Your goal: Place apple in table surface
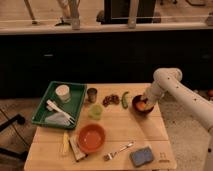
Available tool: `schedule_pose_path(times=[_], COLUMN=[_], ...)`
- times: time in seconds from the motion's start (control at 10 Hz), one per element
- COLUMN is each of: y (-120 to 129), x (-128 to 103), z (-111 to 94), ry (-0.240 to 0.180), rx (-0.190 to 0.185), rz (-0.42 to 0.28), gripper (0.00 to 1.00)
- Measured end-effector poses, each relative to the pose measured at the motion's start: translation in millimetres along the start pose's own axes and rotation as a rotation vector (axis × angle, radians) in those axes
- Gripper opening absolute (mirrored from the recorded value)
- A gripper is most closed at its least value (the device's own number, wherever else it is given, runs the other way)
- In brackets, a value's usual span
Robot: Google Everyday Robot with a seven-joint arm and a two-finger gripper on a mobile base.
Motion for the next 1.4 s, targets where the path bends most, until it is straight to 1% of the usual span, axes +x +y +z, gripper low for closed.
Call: schedule_pose_path(times=[0.3, 0.4, 0.5, 0.8, 1.0, 1.2, 1.3, 1.4], y=[-0.3, -1.0, -1.9, -3.0, -2.4, -1.8, -1.7, -1.7], x=[0.1, -0.9, -2.0, -1.3, -0.9, 2.2, 3.6, 4.9], z=[5.8, 7.7, 9.5, 13.6, 16.8, 21.5, 24.8, 26.2], ry=[-0.003, -0.004, -0.005, -0.009, -0.012, -0.015, -0.019, -0.024], rx=[-0.012, -0.016, -0.019, -0.027, -0.036, -0.042, -0.045, -0.044], rz=[0.000, -0.002, -0.004, -0.004, -0.004, 0.001, 0.002, 0.003], gripper=[0.63, 0.68, 0.69, 0.68, 0.62, 0.61, 0.54, 0.44])
